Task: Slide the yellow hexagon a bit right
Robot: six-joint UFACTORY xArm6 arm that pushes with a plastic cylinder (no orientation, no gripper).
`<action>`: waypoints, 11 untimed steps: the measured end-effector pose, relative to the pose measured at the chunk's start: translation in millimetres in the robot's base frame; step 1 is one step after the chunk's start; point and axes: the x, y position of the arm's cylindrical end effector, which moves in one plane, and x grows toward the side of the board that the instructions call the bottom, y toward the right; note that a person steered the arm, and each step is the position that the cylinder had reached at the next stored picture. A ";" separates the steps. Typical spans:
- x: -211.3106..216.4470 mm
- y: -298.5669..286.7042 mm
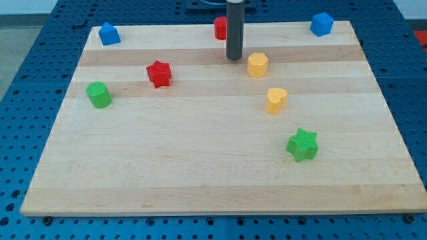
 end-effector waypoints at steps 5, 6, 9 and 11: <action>10.1 4.8; 35.0 4.2; 60.2 67.8; 43.6 25.9</action>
